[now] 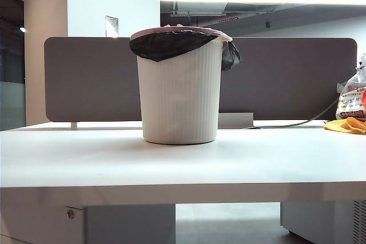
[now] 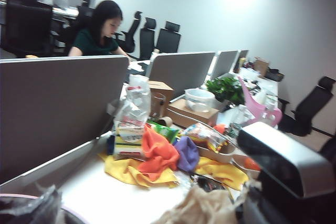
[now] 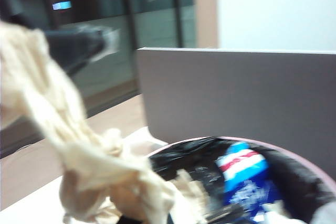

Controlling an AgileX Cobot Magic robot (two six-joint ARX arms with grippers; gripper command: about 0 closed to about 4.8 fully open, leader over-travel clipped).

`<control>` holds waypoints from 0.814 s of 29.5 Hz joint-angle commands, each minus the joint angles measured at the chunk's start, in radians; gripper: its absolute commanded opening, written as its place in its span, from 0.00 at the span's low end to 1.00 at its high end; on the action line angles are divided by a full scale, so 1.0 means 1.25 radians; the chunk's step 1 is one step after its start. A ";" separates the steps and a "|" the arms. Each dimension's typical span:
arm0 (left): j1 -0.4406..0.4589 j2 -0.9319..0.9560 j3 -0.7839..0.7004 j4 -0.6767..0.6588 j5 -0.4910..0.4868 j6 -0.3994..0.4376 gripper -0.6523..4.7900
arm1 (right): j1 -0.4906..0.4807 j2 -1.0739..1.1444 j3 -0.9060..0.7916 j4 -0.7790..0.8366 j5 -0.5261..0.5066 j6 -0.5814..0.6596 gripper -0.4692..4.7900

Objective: Pick up all the trash on the table and put it in the trash can.

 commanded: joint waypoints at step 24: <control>0.000 -0.086 0.008 0.070 -0.077 0.001 1.00 | -0.035 0.177 0.247 -0.225 0.086 -0.033 0.08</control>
